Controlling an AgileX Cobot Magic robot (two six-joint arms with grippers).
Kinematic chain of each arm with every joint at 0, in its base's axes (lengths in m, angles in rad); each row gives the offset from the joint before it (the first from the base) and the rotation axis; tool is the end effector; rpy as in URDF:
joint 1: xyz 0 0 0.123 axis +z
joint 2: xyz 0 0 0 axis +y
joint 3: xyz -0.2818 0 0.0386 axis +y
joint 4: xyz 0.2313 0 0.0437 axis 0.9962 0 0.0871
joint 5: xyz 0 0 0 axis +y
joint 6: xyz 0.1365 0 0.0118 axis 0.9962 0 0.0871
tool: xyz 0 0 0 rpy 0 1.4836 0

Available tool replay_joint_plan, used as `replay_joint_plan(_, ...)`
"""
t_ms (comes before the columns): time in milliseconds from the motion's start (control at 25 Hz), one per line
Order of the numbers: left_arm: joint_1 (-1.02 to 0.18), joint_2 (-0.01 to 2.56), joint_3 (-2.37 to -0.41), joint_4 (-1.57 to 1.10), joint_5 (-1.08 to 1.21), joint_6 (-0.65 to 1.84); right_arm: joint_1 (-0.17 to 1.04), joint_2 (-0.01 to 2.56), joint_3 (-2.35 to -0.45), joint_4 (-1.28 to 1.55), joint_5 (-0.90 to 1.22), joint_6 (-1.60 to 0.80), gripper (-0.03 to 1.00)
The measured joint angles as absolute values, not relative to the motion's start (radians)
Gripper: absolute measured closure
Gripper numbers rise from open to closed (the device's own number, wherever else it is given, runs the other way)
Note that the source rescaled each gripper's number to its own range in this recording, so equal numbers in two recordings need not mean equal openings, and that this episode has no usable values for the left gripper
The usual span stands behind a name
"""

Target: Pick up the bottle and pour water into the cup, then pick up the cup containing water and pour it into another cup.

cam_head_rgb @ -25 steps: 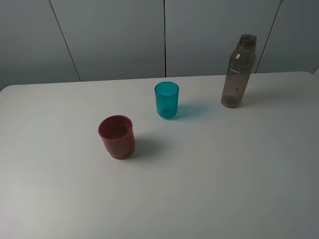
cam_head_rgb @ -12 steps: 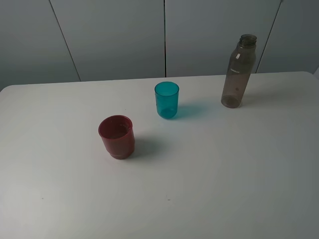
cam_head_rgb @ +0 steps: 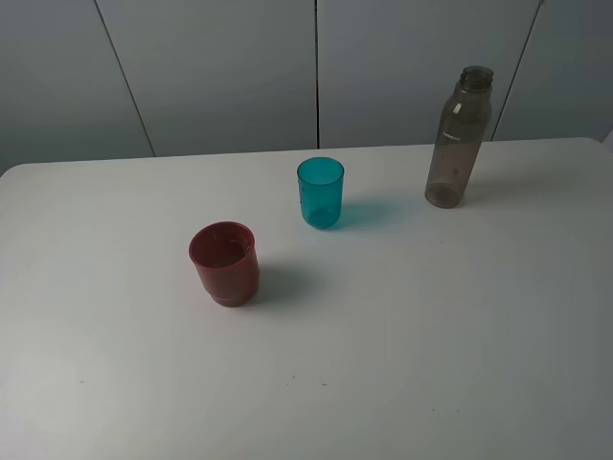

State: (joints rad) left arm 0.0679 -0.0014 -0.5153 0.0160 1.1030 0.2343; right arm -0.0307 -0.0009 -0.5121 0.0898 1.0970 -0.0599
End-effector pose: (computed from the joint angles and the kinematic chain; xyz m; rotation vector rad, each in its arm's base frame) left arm 0.0177 0.0032 0.2478 0.1712 2.0691 0.2046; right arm 0.0187 0.0104 0.2479 -0.0370 2.0643 0.0520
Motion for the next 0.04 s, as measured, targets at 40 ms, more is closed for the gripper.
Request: replay_joint_plan(40,0.068,-0.001,-0.515,0.016,1.103,0.234,-0.031,-0.001,-0.512,0.090,1.097,-0.060,-0.03)
